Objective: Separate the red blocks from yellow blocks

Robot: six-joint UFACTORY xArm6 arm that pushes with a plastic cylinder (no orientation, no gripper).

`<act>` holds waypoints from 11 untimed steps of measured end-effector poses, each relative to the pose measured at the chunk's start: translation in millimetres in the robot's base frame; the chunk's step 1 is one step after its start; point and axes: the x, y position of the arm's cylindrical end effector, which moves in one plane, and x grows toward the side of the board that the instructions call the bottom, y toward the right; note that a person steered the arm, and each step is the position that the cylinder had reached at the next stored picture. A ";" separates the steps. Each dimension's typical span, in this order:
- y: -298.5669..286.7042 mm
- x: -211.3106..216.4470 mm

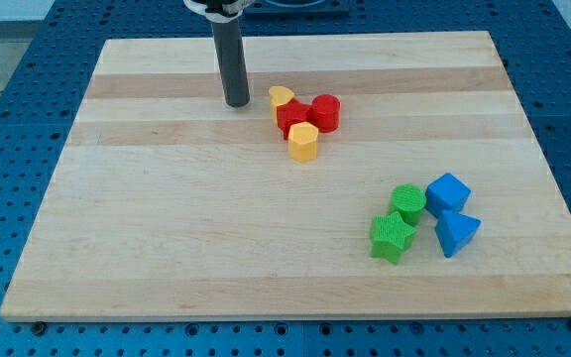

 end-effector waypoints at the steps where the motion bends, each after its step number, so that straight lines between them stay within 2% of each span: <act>1: -1.2 -0.1; 2: -14.8 -0.4; 3: -4.8 32.6; 4: 34.2 58.3; 5: 79.2 60.6; 7: 127.6 60.0; 9: 128.0 54.3; 11: 86.2 52.1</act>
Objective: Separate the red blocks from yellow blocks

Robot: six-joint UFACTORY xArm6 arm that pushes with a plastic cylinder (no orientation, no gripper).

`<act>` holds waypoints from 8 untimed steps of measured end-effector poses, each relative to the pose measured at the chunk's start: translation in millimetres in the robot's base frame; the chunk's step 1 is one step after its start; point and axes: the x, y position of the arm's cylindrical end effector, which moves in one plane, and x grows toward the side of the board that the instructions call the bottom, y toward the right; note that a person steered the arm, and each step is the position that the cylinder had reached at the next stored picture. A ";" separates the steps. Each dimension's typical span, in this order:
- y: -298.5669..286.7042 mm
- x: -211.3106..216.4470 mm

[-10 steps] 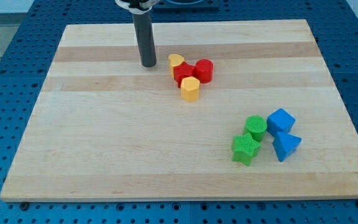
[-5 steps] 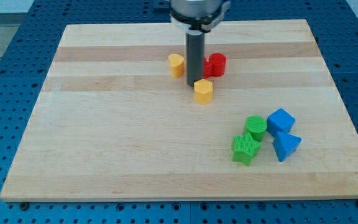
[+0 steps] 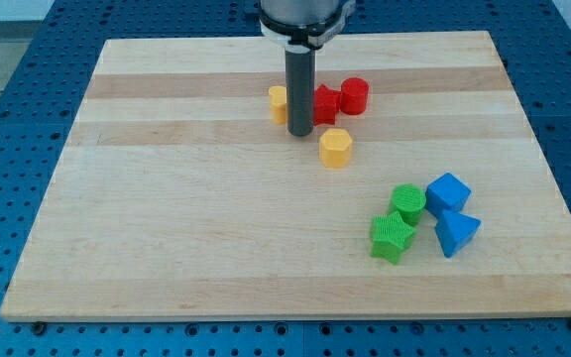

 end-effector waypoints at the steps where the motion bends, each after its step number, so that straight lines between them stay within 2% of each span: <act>1: 6.7 -2.1; 2: 28.4 -4.3; 5: 43.4 -34.6; 8: 128.4 -71.5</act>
